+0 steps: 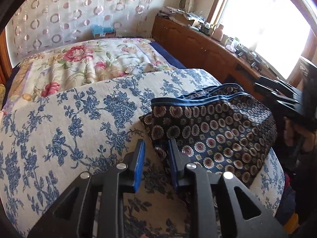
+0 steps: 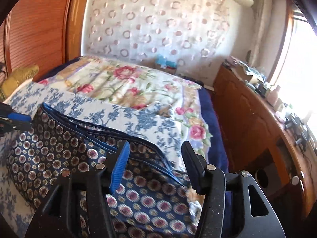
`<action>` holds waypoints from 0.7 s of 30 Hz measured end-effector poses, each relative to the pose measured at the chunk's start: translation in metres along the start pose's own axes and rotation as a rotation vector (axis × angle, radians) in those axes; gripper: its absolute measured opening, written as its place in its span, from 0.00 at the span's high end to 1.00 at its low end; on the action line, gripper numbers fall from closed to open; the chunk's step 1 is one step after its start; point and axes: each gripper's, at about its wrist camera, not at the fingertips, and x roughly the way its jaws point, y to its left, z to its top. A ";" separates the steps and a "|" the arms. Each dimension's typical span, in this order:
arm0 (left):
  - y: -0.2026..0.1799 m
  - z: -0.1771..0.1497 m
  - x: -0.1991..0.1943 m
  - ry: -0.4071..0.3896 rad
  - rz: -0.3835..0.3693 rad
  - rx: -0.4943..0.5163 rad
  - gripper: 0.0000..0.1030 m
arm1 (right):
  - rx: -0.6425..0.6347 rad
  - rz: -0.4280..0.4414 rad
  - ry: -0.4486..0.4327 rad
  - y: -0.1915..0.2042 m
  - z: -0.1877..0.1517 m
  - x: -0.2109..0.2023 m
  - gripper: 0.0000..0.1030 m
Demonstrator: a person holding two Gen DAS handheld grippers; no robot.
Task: Fold small clothes
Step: 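Grasp the shirt bundle with the right gripper while the left gripper holds its edge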
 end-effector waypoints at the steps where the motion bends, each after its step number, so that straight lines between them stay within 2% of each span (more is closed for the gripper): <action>1: 0.001 0.002 0.005 0.015 -0.002 -0.004 0.79 | 0.004 0.011 0.000 -0.002 -0.002 -0.003 0.45; 6: 0.002 0.007 0.019 0.044 0.003 0.005 0.79 | 0.027 0.038 0.049 -0.004 -0.022 -0.007 0.44; 15: 0.001 0.019 0.041 0.082 0.027 0.027 0.76 | 0.099 0.054 0.138 -0.015 -0.053 0.019 0.43; 21: 0.000 0.027 0.046 0.094 0.031 0.054 0.75 | 0.168 0.128 0.184 -0.020 -0.064 0.033 0.43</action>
